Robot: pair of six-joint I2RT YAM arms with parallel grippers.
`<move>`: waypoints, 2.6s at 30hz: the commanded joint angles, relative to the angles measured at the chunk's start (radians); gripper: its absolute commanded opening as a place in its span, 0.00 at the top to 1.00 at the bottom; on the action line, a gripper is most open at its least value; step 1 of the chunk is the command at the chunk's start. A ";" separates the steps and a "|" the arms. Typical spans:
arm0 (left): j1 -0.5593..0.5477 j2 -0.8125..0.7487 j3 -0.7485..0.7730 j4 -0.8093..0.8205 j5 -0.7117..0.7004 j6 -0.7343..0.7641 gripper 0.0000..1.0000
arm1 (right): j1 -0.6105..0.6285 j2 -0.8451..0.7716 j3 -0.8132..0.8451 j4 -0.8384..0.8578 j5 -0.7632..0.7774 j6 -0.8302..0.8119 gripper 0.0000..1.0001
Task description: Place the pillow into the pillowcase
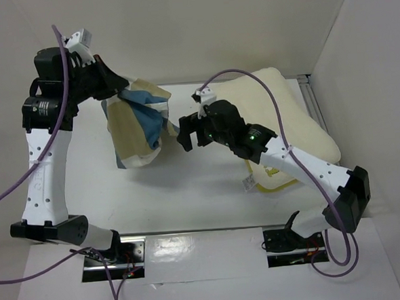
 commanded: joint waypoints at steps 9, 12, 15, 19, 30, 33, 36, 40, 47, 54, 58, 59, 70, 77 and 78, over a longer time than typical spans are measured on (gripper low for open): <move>-0.003 -0.054 -0.024 0.010 0.074 0.031 1.00 | 0.083 0.083 0.108 0.368 -0.089 -0.156 0.17; -0.012 -0.054 -0.024 -0.001 0.100 0.031 1.00 | 0.097 0.122 0.151 0.408 -0.123 -0.156 0.40; -0.022 -0.054 -0.024 -0.020 0.111 0.041 1.00 | 0.106 0.135 0.180 0.419 -0.153 -0.147 0.73; -0.042 -0.043 0.039 -0.091 0.121 0.088 1.00 | 0.106 0.056 0.158 0.393 -0.100 -0.147 1.00; -0.052 -0.101 0.177 -0.170 0.083 0.167 1.00 | 0.136 -0.276 0.225 0.020 0.095 -0.184 1.00; -0.043 -0.026 0.154 -0.121 0.062 0.133 1.00 | 0.105 -0.229 0.225 0.020 0.135 -0.184 1.00; -0.043 0.101 0.114 0.009 -0.012 0.087 1.00 | 0.025 -0.121 0.225 0.107 0.185 -0.240 1.00; -0.033 0.340 0.207 0.054 -0.147 0.076 0.03 | -0.333 0.215 0.283 0.223 -0.200 -0.171 0.99; -0.034 0.364 -0.041 -0.018 -0.187 0.065 0.08 | -0.420 0.493 0.488 -0.052 -0.148 -0.121 0.05; -0.034 0.223 -0.496 0.077 -0.397 0.027 0.08 | -0.355 0.318 0.221 -0.078 -0.193 -0.061 0.00; -0.034 0.222 -0.602 0.131 -0.409 -0.008 0.06 | -0.253 0.229 0.058 -0.046 -0.284 -0.008 0.00; -0.034 0.232 -0.602 0.143 -0.380 -0.008 0.04 | -0.221 0.229 0.033 -0.046 -0.298 -0.007 0.00; -0.016 0.428 -0.489 0.116 -0.291 -0.018 0.96 | 0.212 0.532 0.134 -0.008 -0.241 0.008 0.00; 0.015 0.318 -0.400 0.068 -0.354 -0.047 1.00 | 0.205 0.637 0.225 -0.076 -0.074 0.045 1.00; 0.015 0.277 -0.389 0.059 -0.365 -0.047 1.00 | 0.189 0.610 0.214 -0.090 -0.036 0.045 1.00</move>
